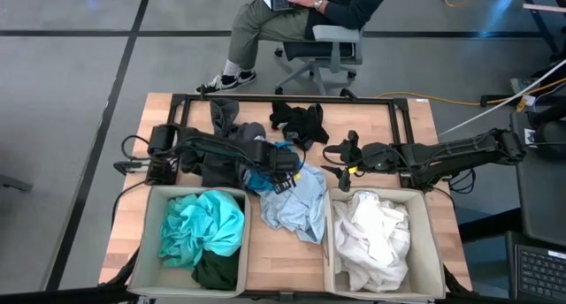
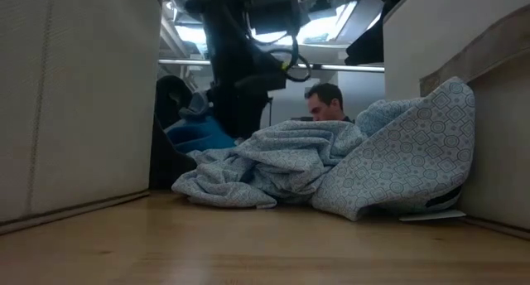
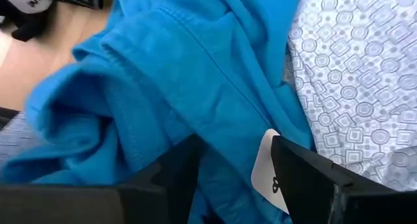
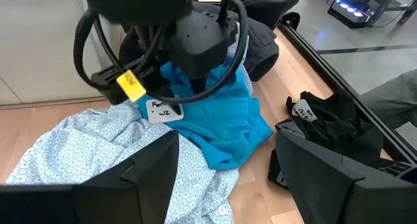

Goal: Sort clothes
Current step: Put the blue shorts into the left brown laundry organizer

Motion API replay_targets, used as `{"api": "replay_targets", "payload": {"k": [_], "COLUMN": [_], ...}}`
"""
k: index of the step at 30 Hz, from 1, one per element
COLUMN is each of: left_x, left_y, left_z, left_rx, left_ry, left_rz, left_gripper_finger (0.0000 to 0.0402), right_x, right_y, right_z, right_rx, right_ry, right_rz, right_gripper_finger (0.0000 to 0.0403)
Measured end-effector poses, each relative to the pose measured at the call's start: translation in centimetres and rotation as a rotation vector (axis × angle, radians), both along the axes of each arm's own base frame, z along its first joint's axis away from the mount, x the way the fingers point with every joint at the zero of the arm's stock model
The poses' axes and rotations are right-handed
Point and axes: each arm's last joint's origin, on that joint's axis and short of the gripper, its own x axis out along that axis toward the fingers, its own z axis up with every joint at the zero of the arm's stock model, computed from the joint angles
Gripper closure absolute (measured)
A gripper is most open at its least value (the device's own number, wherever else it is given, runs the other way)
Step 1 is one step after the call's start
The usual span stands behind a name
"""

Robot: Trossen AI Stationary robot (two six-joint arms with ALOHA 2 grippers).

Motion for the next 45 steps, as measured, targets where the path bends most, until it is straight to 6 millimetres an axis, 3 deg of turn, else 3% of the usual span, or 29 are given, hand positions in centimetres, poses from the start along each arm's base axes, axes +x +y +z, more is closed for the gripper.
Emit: {"api": "replay_targets", "payload": {"k": [12, 24, 36, 45], "left_x": [1.7, 1.6, 0.7, -0.8], "left_y": [-0.6, -0.8, -1.3, -2.2], "left_z": [-2.3, -1.7, 1.5, 7.2], "left_rx": [-0.146, -0.126, -0.054, 0.072], "left_ry": [-0.052, -0.064, -0.134, -0.323], "left_rz": [-0.069, -0.091, -0.086, -0.096], "left_gripper_finger": [0.0226, 0.0377, 0.0370, 0.0373], "right_x": [0.0, 0.0, 0.0, 0.0], "right_y": [0.0, 0.0, 0.0, 0.0], "right_z": [0.0, 0.0, 0.0, 0.0], "right_rx": [0.004, 0.003, 0.003, 0.003], "right_ry": [0.002, 0.003, 0.003, 0.003], "right_rz": [0.007, 0.007, 0.007, 0.007], "right_gripper_finger": [0.0146, 0.0146, 0.0146, 0.0146]}}
